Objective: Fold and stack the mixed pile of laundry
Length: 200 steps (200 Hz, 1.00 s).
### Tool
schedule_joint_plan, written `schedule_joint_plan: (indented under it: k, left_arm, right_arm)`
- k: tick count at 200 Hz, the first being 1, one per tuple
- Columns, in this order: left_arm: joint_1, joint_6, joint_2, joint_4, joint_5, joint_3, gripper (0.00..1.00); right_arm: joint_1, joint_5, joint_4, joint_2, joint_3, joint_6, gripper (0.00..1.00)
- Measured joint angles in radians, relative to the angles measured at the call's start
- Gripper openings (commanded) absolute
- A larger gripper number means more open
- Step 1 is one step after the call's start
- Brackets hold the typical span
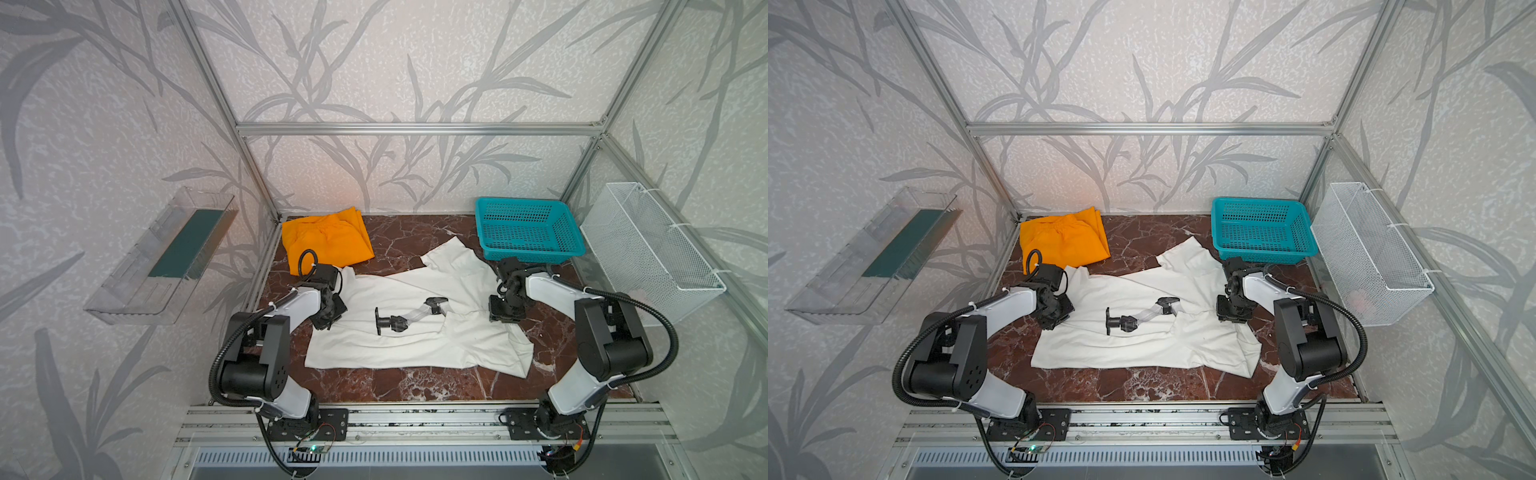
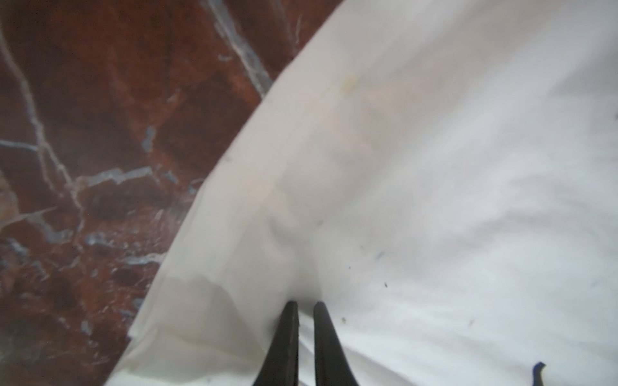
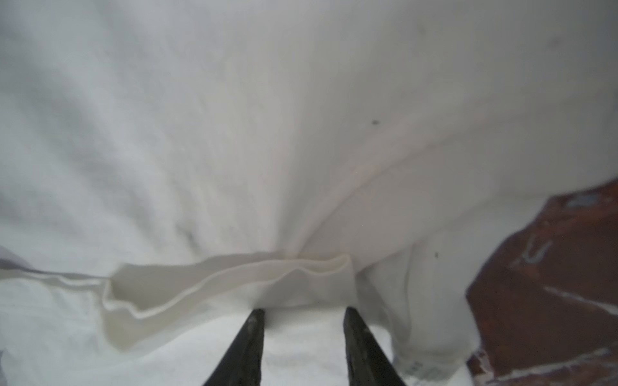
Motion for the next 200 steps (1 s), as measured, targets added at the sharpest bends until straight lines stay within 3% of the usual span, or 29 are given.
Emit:
schedule_joint_plan:
  k: [69,108,135,164,181,200]
  left_arm:
    - [0.004,-0.07,-0.213,-0.091,-0.015,-0.17,0.15]
    - [0.006,-0.08,-0.235,-0.156,-0.033,-0.167,0.26]
    - [0.018,-0.05,-0.176,-0.204,-0.063,-0.04,0.33]
    - [0.055,0.018,-0.069,-0.215,-0.092,0.196,0.4]
    - [0.091,0.06,-0.005,-0.207,-0.101,0.296,0.46]
    - [0.136,0.105,0.072,-0.204,-0.1,0.363,0.46]
  right_arm:
    - [0.0,-0.064,-0.009,-0.106,-0.116,0.029,0.41]
    - [0.0,-0.065,-0.071,-0.128,-0.123,0.02,0.41]
    - [0.0,-0.057,-0.127,-0.141,-0.027,-0.026,0.44]
    - [0.003,-0.061,-0.124,-0.119,0.205,-0.092,0.46]
    - [0.01,-0.066,-0.101,-0.07,0.329,-0.129,0.47]
    - [0.017,-0.082,-0.085,0.02,0.435,-0.163,0.47]
